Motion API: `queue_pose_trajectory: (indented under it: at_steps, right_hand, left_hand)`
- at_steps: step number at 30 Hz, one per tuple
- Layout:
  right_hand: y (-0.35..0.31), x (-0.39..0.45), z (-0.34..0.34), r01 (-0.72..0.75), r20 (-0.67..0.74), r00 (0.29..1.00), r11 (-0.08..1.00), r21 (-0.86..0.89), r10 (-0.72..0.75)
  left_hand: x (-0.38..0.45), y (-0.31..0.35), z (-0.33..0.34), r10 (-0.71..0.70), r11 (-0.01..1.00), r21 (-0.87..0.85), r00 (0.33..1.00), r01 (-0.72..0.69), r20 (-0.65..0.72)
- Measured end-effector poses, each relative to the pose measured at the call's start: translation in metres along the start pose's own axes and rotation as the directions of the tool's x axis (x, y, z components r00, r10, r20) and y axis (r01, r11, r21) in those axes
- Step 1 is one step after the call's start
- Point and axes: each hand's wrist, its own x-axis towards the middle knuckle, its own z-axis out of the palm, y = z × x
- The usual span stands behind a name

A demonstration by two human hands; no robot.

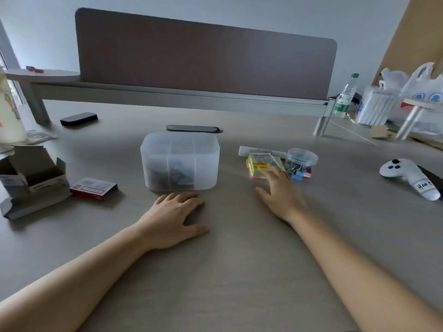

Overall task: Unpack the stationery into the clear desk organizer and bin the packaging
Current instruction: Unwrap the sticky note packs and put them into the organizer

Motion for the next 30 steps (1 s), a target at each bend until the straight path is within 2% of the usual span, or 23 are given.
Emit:
queue_pose_trajectory:
  at_steps: [3, 8, 12, 15, 18, 20, 23, 25, 27, 30]
  right_hand:
    - [0.007, 0.021, 0.006, -0.045, -0.045, 0.998, 0.998, -0.038, 0.043]
    - [0.012, 0.036, 0.011, -0.089, -0.041, 0.995, 0.993, -0.075, 0.087]
    - [0.012, 0.034, 0.012, -0.027, -0.186, 0.982, 0.995, -0.091, 0.009]
    - [0.010, 0.029, 0.010, 0.029, -0.244, 0.969, 0.997, -0.074, -0.046]
    - [-0.004, 0.016, 0.001, 0.158, -0.393, 0.911, 0.986, 0.056, -0.124]
    - [-0.018, 0.004, -0.005, 0.223, -0.452, 0.885, 0.954, 0.199, -0.113]
    - [-0.042, -0.011, -0.007, 0.185, -0.353, 0.935, 0.803, 0.567, 0.034]
    - [-0.057, -0.018, -0.007, 0.110, -0.219, 0.972, 0.643, 0.758, 0.092]
    - [-0.067, -0.022, -0.006, 0.019, -0.061, 0.996, 0.504, 0.864, 0.068]
    - [-0.080, -0.024, -0.003, -0.034, 0.052, 0.998, 0.454, 0.890, -0.029]
  left_hand:
    - [0.002, 0.000, 0.002, 0.002, 1.000, -0.007, 1.000, -0.002, -0.030]
    - [0.005, -0.002, 0.005, -0.003, 1.000, -0.024, 0.998, 0.001, -0.057]
    - [0.007, -0.002, 0.005, 0.002, 0.999, -0.048, 0.996, -0.006, -0.084]
    - [0.006, 0.000, 0.004, -0.009, 0.997, -0.077, 0.996, 0.002, -0.085]
    - [0.005, 0.001, 0.003, -0.033, 0.988, -0.152, 0.993, 0.015, -0.117]
    - [0.005, 0.001, 0.001, -0.078, 0.966, -0.257, 0.983, 0.033, -0.166]
    - [0.003, 0.002, -0.001, -0.141, 0.922, -0.385, 0.960, 0.039, -0.240]
    - [0.003, 0.004, -0.003, -0.191, 0.855, -0.518, 0.948, 0.034, -0.254]
    - [0.003, 0.008, -0.005, -0.252, 0.695, -0.719, 0.938, 0.004, -0.239]
    - [0.000, 0.012, -0.013, -0.299, 0.422, -0.904, 0.931, -0.068, -0.210]
